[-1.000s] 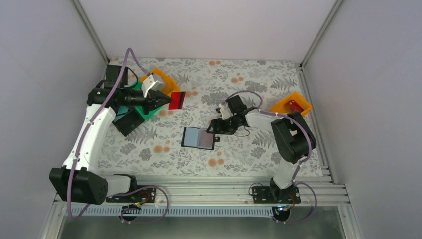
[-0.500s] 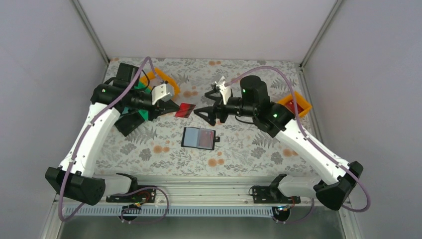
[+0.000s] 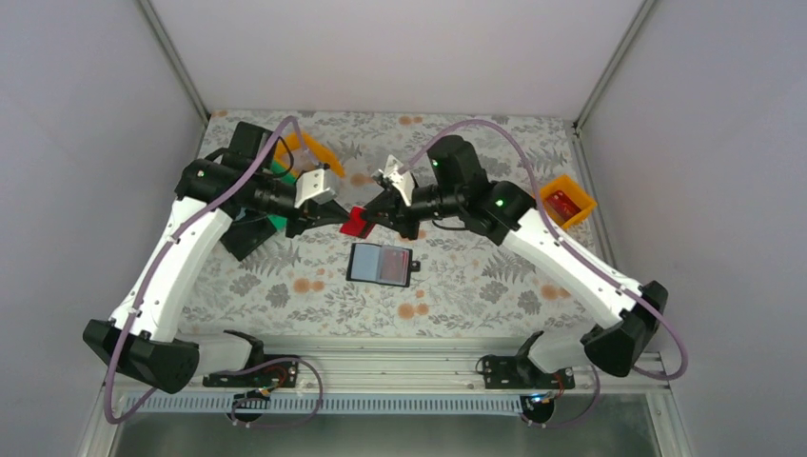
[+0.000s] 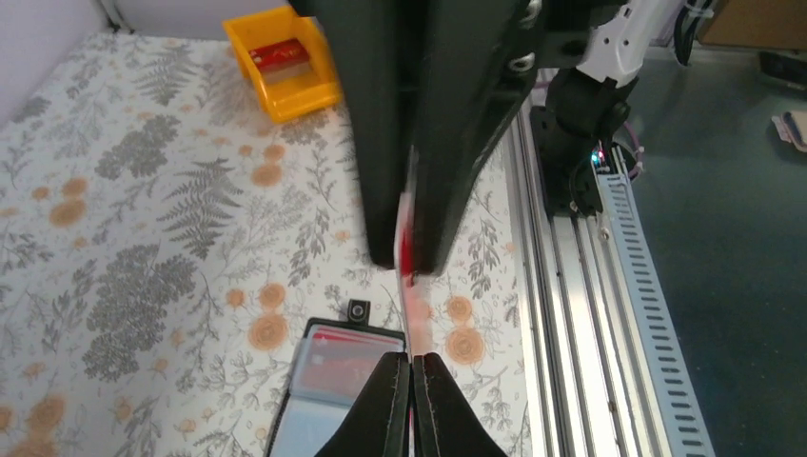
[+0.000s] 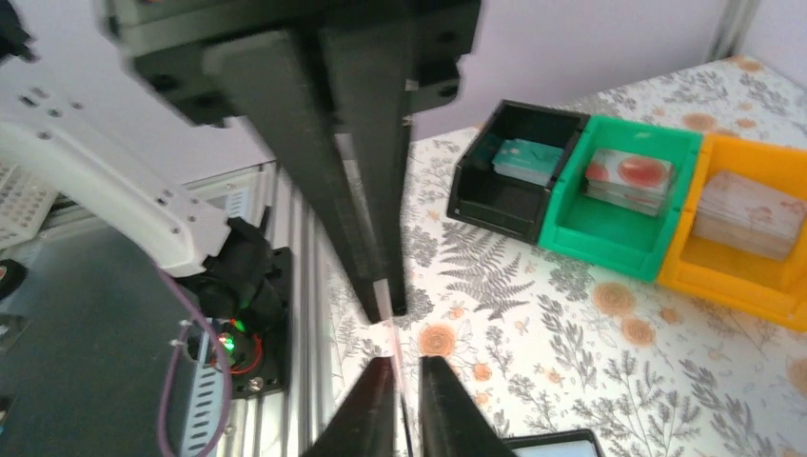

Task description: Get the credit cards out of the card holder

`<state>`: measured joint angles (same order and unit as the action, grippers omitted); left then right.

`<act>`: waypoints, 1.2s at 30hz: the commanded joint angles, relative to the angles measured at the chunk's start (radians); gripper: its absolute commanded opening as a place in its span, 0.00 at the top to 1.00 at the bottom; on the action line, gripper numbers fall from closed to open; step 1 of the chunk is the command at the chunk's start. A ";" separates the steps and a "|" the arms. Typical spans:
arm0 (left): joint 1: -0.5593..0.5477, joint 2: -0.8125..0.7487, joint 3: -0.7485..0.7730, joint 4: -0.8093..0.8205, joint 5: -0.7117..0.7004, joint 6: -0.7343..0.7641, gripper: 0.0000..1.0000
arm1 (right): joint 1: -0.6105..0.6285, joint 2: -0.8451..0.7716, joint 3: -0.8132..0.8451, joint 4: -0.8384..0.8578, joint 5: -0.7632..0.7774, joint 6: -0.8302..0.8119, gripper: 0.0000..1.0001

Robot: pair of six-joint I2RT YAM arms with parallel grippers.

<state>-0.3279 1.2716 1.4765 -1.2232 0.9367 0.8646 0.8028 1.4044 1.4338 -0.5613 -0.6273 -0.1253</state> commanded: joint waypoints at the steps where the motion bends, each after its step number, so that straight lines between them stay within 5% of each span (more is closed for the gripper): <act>1: -0.003 0.000 0.030 -0.013 0.052 0.023 0.98 | 0.011 -0.069 -0.008 -0.015 -0.026 -0.018 0.96; 4: -0.003 -0.004 0.050 -0.003 0.085 -0.010 0.97 | 0.004 -0.107 -0.004 -0.010 -0.006 0.002 0.96; 5: -0.001 -0.005 0.054 0.023 0.091 -0.053 0.84 | -0.005 -0.130 -0.008 0.017 -0.002 0.023 0.96; 6: 0.003 -0.011 0.053 0.050 0.095 -0.094 0.50 | -0.015 -0.158 -0.014 0.060 -0.004 0.051 0.96; 7: 0.012 -0.017 0.054 0.078 0.105 -0.126 0.27 | -0.025 -0.186 -0.023 0.114 -0.004 0.089 0.96; 9: 0.036 -0.029 0.076 0.130 0.148 -0.181 0.18 | -0.039 -0.253 -0.057 0.269 0.037 0.193 0.96; 15: 0.033 0.032 0.313 0.321 0.386 -0.414 0.18 | -0.038 -0.377 -0.160 0.708 0.043 0.421 0.96; 24: -0.133 0.108 0.396 0.509 0.326 -0.613 0.25 | -0.030 -0.364 -0.179 0.854 0.040 0.458 0.96; 27: -0.180 0.118 0.388 0.506 0.318 -0.624 0.48 | -0.030 -0.355 -0.177 0.854 0.042 0.449 0.96; 30: -0.186 0.123 0.385 0.485 0.321 -0.623 0.95 | -0.030 -0.353 -0.170 0.817 0.054 0.432 0.96; 35: -0.184 0.070 0.321 0.435 0.258 -0.597 0.97 | -0.031 -0.359 -0.091 0.539 0.173 0.314 0.95; 36: -0.185 0.063 0.313 0.417 0.234 -0.583 0.97 | -0.032 -0.343 -0.055 0.445 0.186 0.278 0.88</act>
<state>-0.5125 1.3830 1.8313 -0.7631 1.2263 0.2699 0.7692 1.0546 1.2812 0.1436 -0.5343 0.2741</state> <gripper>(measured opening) 0.028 0.049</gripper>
